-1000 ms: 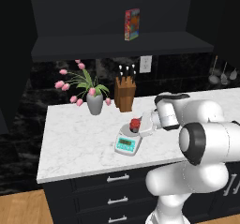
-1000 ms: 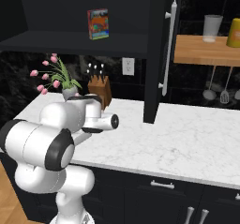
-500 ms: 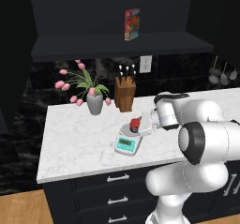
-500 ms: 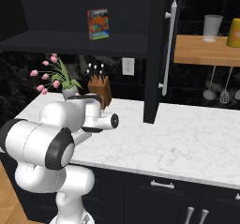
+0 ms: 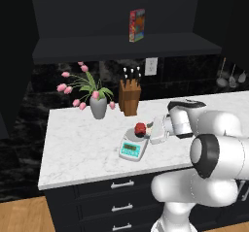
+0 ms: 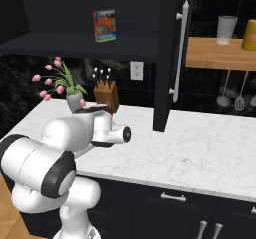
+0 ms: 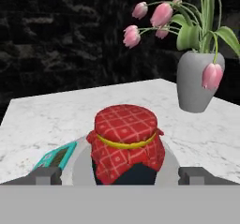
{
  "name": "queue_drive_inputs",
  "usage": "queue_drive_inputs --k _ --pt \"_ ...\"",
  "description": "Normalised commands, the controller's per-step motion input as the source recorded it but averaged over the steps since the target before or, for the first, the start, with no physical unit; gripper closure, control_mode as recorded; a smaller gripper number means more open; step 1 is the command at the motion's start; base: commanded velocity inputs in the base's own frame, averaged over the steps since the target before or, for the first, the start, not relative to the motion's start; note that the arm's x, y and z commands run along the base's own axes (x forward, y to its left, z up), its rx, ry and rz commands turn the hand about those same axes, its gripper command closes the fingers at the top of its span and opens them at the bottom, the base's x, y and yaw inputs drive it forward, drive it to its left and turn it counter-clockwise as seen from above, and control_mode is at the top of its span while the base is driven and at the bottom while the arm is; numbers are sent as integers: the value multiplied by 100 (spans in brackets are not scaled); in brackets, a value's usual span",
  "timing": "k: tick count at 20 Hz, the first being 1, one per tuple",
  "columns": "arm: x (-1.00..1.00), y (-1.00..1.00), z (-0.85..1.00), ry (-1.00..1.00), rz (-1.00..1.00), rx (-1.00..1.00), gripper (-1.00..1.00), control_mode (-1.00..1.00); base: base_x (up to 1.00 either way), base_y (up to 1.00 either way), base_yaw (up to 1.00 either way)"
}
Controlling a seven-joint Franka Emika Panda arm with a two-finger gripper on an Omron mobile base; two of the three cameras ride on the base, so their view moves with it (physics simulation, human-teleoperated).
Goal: Pick the jam and place it on the digital scale for weighing, and close the cabinet.
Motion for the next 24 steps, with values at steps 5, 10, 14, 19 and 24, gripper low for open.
queue_drive_inputs --k 5,10,14,19,24 --pt "-38 -51 38 -37 -4 9 -100 -100 0 0 0" --pt "-40 -84 61 -42 -4 20 -100 -100 0 0 0" --pt "-33 -93 64 -39 -7 25 -100 -100 0 0 0" --pt "-27 -87 73 -34 -5 28 -100 -100 0 0 0" --pt "-25 -88 76 -29 -2 31 -100 -100 0 0 0"
